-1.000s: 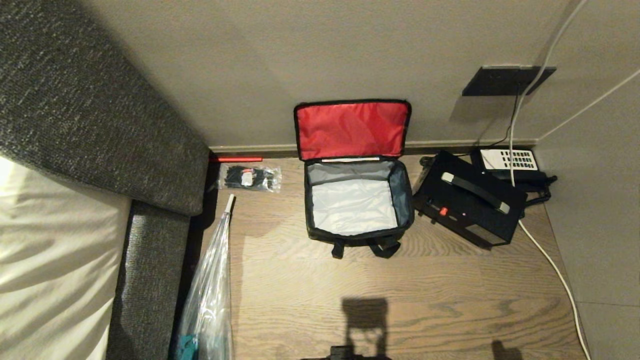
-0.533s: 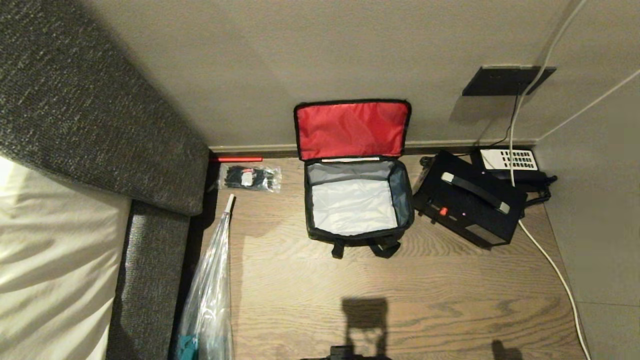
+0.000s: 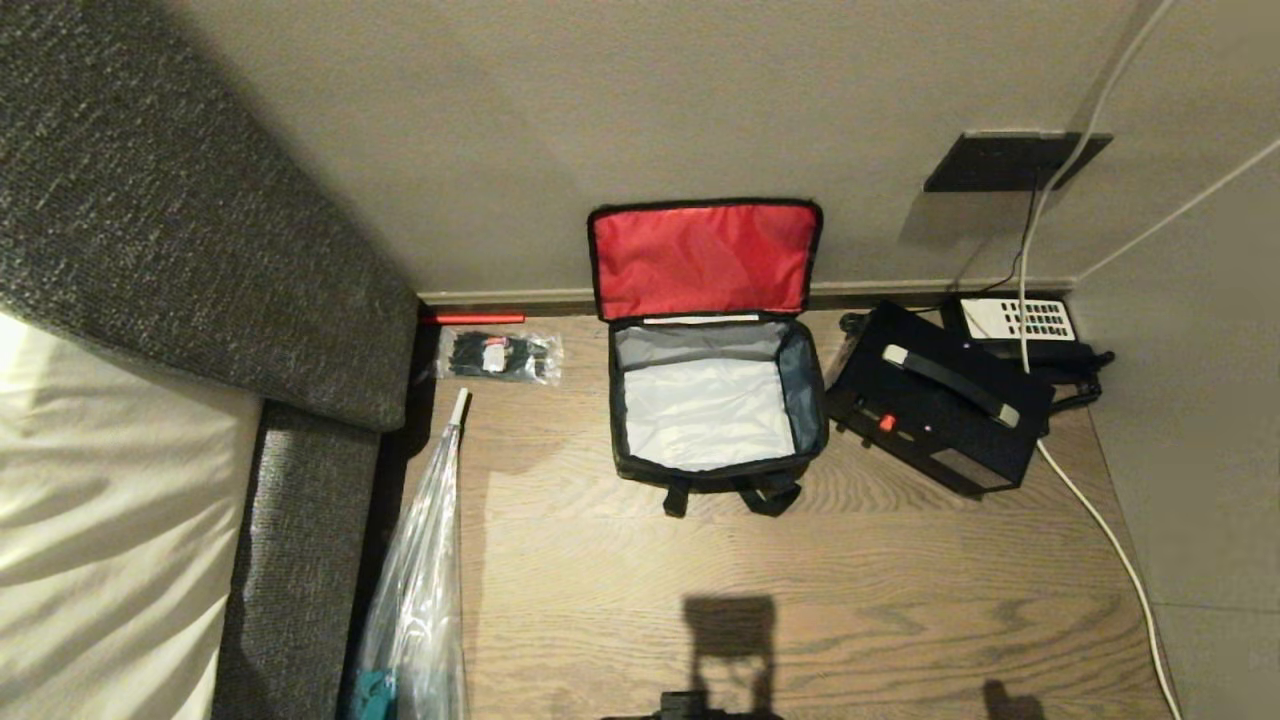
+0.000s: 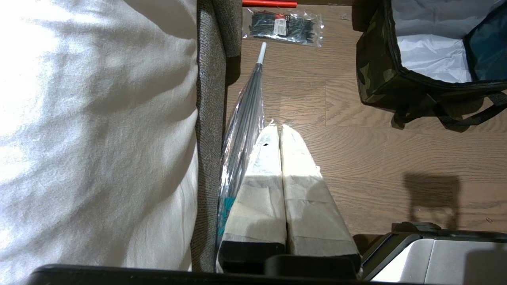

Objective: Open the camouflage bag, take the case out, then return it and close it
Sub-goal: Grip the handle again

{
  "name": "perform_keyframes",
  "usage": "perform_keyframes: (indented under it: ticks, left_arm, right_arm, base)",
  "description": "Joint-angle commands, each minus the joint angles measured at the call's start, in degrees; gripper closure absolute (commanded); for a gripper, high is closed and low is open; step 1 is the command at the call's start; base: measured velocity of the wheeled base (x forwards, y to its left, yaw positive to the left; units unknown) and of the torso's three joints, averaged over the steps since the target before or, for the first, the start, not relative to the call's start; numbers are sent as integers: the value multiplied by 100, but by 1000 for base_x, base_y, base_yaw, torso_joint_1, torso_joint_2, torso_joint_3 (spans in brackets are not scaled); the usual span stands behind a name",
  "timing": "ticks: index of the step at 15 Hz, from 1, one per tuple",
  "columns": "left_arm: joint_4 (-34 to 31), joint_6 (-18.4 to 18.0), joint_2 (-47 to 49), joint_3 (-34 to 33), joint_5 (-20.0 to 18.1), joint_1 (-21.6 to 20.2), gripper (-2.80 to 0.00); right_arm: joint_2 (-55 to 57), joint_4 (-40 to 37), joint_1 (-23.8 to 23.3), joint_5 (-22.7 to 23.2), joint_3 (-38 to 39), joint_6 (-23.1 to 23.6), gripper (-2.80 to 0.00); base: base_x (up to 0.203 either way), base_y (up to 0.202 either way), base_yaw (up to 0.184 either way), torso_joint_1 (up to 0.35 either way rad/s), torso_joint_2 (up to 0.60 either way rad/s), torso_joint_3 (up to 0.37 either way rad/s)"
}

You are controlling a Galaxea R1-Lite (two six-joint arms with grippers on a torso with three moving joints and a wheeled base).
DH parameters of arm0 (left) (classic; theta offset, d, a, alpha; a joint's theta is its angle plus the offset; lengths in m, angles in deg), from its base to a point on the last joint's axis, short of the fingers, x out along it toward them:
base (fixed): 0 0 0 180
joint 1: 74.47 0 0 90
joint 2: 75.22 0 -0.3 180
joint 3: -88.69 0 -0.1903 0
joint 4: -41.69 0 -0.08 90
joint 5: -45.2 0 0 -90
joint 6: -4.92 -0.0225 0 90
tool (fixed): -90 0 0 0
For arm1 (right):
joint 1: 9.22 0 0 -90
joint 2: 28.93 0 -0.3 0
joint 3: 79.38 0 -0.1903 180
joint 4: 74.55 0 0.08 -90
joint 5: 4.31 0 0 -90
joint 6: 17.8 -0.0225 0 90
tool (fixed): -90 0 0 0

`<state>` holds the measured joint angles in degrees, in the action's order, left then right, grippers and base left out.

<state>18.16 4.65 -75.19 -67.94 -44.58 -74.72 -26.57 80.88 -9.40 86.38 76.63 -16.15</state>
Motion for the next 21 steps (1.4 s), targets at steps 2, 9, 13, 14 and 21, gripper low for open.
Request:
perform_keyframes:
  ticks: [2,9,13,14,21]
  left_arm:
    - [-2,0,-11,-9,4,-2,0]
    - [6,0,-11,-9,4,-2,0]
    - [-2,0,-11,-9,4,-2,0]
    - [-2,0,-11,-9,4,-2,0]
    - [-1,0,-11,-9,4,-2,0]
  right_arm:
    - [45,-2,1,2,1,2,0]
    - [45,-2,1,2,1,9,0]
    - [45,-2,1,2,1,2,0]
    - [45,-2,1,2,1,2,0]
    - [45,-2,1,2,1,2,0]
  base:
    - [0,0,0,0,0,0]
    - [0,0,0,0,0,0]
    - [0,0,0,0,0,0]
    - [0,0,0,0,0,0]
    - [0,0,0,0,0,0]
